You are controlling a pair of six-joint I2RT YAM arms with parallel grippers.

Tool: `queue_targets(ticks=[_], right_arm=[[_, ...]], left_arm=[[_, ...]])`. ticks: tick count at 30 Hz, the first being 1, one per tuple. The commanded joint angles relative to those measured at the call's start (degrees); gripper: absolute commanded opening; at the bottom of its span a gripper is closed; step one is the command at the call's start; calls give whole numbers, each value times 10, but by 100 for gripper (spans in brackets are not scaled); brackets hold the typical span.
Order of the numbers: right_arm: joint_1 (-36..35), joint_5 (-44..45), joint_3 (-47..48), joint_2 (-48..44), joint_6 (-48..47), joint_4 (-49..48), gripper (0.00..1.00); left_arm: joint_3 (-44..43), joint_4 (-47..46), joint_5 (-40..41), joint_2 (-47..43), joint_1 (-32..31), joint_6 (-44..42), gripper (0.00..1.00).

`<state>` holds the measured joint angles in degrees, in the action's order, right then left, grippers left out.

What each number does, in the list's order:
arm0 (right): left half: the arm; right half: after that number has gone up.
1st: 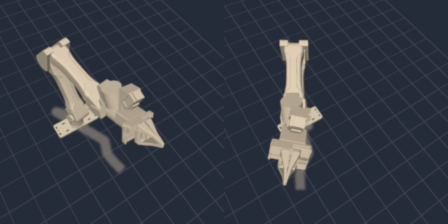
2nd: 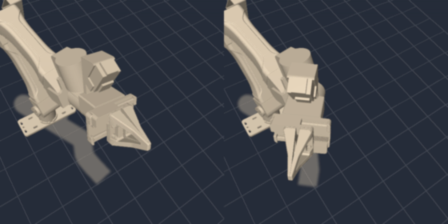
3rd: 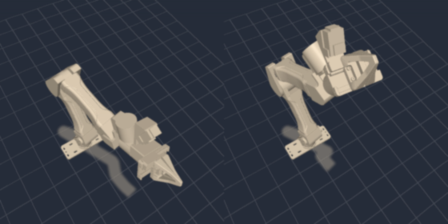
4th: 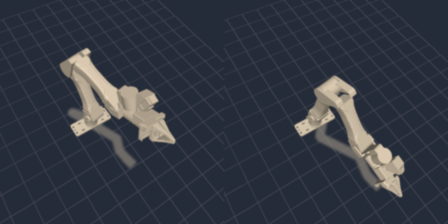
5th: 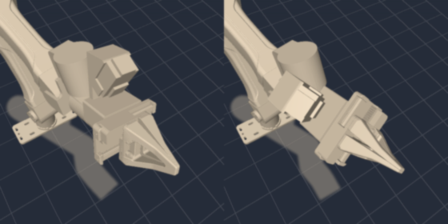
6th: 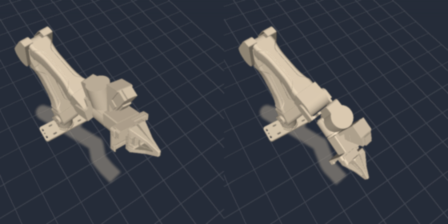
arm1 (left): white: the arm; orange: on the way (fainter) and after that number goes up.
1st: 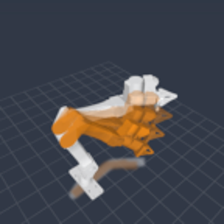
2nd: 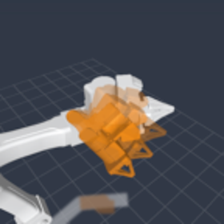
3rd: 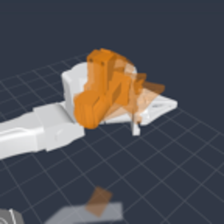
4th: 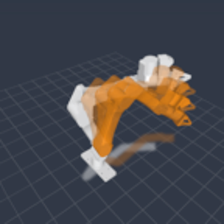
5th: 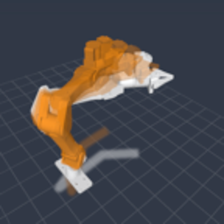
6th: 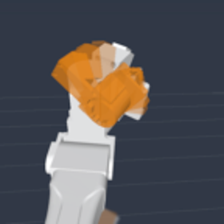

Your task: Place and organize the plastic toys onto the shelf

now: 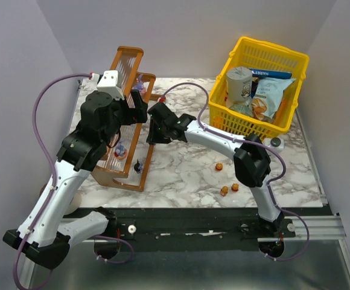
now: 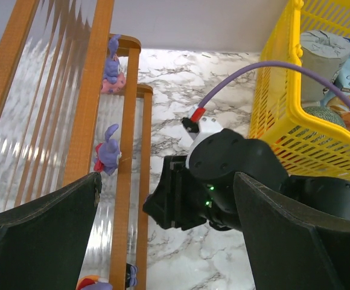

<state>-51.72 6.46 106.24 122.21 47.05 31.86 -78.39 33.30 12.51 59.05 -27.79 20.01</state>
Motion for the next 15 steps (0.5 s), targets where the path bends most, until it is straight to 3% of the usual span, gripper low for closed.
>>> queue_targets(ticks=[1, 15], right_arm=[[-7, -43, 21, 24, -6, -13, 5], [-7, -24, 56, 77, 3, -51, 4]], left_arm=[[-21, 13, -15, -4, 7, 5, 99], [-23, 16, -19, -1, 10, 7, 99]])
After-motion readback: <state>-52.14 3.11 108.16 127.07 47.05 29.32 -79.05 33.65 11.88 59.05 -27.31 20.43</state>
